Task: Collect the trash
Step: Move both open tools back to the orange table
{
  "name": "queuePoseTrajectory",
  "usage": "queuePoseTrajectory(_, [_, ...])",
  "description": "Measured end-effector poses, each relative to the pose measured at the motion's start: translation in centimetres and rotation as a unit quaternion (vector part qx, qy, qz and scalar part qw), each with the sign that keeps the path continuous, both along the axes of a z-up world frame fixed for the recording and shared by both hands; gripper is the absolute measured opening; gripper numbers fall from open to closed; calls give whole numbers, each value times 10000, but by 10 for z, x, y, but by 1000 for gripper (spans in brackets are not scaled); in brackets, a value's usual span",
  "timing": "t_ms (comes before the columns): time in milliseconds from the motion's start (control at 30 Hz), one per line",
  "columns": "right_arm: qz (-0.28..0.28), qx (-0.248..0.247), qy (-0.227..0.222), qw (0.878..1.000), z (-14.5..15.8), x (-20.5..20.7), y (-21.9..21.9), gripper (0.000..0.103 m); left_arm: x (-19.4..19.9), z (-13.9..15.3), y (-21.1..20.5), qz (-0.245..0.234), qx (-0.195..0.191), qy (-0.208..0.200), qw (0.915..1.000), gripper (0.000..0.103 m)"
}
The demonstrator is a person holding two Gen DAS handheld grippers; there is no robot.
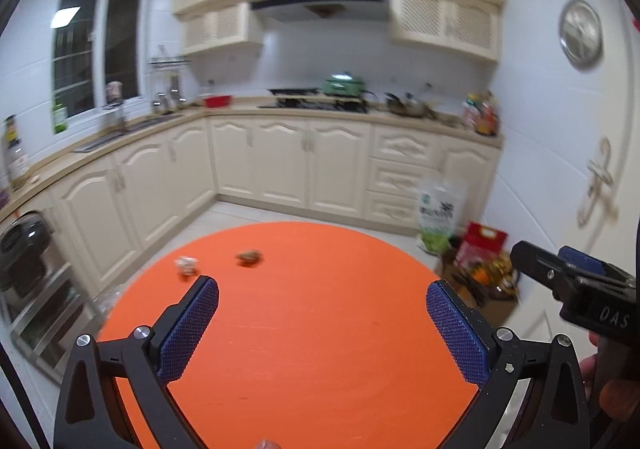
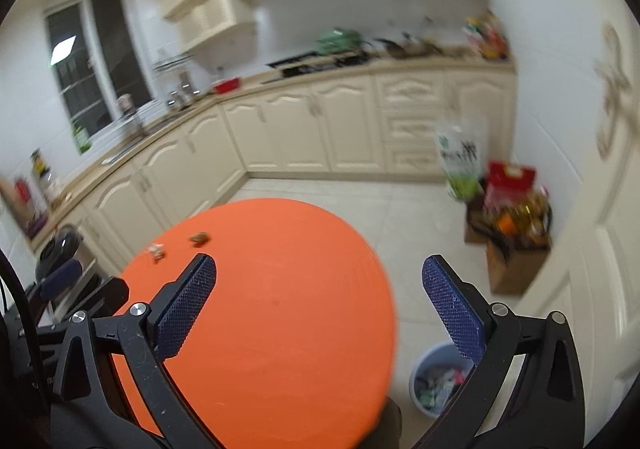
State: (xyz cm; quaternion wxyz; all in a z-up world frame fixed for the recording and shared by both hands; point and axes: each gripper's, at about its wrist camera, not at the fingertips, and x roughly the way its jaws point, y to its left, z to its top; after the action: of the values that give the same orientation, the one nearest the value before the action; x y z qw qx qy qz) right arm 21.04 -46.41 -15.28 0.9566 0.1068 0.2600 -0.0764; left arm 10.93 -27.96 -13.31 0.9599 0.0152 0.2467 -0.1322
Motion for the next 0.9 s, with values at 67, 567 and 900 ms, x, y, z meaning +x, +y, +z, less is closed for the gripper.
queuePoseTrajectory(67, [191, -189, -80, 9996, 8, 7, 31, 103, -10, -2, 19, 223, -72, -86, 9997, 102])
queuePoseTrajectory(567, [946, -807, -320, 9917, 4, 30, 146, 103, -93, -37, 51, 1429, -382, -342, 9884, 102])
queuePoseTrajectory(900, [1083, -704, 165, 9915, -28, 79, 133, 103, -27, -49, 42, 1490, -300, 112, 9883, 102])
